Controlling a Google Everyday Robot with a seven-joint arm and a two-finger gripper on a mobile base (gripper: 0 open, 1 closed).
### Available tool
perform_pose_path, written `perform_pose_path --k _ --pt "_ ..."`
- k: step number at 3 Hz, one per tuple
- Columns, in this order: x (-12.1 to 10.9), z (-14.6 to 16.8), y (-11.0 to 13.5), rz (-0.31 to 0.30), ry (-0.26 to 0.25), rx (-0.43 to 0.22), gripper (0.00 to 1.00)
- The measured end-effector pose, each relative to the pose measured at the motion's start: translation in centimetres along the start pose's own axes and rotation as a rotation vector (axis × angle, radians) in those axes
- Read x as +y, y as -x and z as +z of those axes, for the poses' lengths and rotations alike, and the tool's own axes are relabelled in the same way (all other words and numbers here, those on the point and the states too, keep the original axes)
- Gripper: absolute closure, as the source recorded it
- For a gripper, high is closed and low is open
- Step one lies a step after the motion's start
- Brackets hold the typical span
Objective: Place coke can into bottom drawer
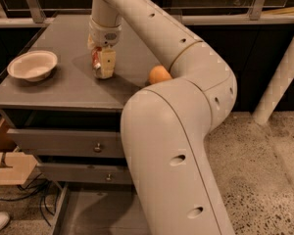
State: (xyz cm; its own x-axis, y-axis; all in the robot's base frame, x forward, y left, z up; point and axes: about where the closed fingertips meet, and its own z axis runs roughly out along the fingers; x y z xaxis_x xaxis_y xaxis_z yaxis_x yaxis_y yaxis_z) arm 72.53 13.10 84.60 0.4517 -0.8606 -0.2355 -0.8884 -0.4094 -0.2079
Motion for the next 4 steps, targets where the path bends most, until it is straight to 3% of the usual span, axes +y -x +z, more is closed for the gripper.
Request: perform_pose_path --k 1,4 --pt "0.0 -0.2 0.0 0.0 0.0 0.0 1.0" --pt "2.7 -5.9 -3.0 0.079 -0.129 -0.051 1.0"
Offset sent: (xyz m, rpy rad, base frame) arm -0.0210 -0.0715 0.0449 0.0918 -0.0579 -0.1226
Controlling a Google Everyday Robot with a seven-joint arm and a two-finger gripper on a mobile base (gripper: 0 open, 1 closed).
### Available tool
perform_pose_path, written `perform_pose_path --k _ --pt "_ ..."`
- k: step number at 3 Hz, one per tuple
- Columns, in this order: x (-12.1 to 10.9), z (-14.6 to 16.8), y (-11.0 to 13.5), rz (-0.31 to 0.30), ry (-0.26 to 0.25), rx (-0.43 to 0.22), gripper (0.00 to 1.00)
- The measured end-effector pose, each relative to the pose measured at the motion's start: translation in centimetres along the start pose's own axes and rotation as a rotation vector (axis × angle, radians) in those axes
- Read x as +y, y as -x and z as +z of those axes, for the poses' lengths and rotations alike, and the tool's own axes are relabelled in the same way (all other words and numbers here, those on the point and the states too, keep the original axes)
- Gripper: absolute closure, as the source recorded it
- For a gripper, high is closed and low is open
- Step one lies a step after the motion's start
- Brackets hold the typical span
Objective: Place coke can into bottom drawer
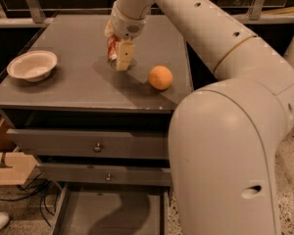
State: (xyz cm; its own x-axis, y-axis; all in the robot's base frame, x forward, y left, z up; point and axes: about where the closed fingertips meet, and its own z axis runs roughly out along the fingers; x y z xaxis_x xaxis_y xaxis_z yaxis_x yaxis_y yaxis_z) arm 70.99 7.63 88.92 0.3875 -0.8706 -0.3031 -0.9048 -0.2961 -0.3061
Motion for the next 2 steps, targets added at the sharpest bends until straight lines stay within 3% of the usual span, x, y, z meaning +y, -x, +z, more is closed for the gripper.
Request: perform_pose_path --k 2 --pt "0.3 -1.5 0.9 -0.014 -0.028 0.011 1.0"
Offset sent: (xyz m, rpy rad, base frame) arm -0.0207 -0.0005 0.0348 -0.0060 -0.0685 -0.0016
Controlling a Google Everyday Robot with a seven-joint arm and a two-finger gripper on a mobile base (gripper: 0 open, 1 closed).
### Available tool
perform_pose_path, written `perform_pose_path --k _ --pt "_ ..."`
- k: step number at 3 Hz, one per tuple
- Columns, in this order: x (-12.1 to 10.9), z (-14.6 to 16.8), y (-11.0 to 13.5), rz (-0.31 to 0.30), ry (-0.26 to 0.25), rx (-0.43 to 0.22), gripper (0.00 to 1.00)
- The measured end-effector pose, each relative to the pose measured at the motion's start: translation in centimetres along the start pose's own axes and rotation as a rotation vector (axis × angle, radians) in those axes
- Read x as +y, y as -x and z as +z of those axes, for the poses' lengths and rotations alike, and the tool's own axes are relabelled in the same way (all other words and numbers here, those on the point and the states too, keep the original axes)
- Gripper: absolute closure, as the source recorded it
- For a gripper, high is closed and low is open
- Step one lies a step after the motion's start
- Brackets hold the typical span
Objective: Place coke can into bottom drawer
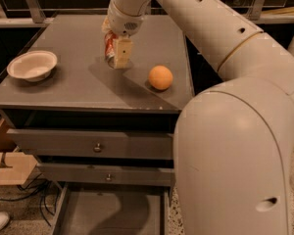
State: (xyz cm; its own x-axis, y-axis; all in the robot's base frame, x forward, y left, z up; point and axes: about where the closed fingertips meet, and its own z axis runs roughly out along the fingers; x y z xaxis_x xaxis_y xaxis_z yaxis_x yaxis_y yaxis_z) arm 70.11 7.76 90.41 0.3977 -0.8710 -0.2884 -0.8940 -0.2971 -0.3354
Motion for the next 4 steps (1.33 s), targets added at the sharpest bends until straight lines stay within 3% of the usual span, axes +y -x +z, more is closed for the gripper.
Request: perform_pose_path --k 1,2,4 --pt "1.5 -1.8 1.9 0.0 -0.007 -0.016 1.0" --pt "4.6 -2.9 4.6 -0.001 -0.003 -0.048 1.0" --pt "6.0 -2.3 4.8 0.007 -0.006 -0.054 1.0"
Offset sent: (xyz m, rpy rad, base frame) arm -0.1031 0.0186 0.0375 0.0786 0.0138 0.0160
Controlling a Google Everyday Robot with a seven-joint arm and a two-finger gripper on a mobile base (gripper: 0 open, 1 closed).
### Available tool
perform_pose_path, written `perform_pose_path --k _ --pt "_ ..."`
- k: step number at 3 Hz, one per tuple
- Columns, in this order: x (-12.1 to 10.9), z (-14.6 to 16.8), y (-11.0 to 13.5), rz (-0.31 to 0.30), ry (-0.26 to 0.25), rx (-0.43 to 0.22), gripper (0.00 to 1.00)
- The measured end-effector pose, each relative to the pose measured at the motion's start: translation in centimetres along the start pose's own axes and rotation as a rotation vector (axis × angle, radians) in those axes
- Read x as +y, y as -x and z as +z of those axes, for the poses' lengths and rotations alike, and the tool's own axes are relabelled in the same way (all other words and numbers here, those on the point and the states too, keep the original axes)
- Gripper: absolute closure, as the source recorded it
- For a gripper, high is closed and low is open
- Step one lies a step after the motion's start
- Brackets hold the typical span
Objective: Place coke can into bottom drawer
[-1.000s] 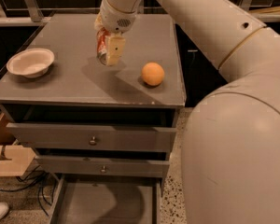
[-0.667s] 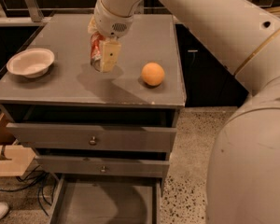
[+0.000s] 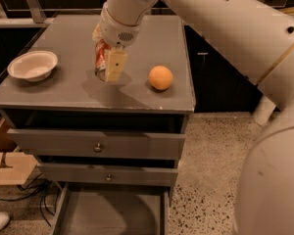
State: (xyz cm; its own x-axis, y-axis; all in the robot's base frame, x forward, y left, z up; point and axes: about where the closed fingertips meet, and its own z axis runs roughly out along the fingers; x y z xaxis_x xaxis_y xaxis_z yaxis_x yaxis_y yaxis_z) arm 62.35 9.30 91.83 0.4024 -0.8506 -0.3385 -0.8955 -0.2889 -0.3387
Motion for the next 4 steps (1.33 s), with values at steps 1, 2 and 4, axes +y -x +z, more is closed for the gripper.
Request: perform_pose_path --k 1,2,4 --pt "4.8 0.9 1.0 0.031 0.019 -0.003 1.0" --pt "8.0 1.0 1.6 0.042 0.059 0.001 1.0" --pt "9.4 0.8 2.2 0.043 0.062 0.015 1.0"
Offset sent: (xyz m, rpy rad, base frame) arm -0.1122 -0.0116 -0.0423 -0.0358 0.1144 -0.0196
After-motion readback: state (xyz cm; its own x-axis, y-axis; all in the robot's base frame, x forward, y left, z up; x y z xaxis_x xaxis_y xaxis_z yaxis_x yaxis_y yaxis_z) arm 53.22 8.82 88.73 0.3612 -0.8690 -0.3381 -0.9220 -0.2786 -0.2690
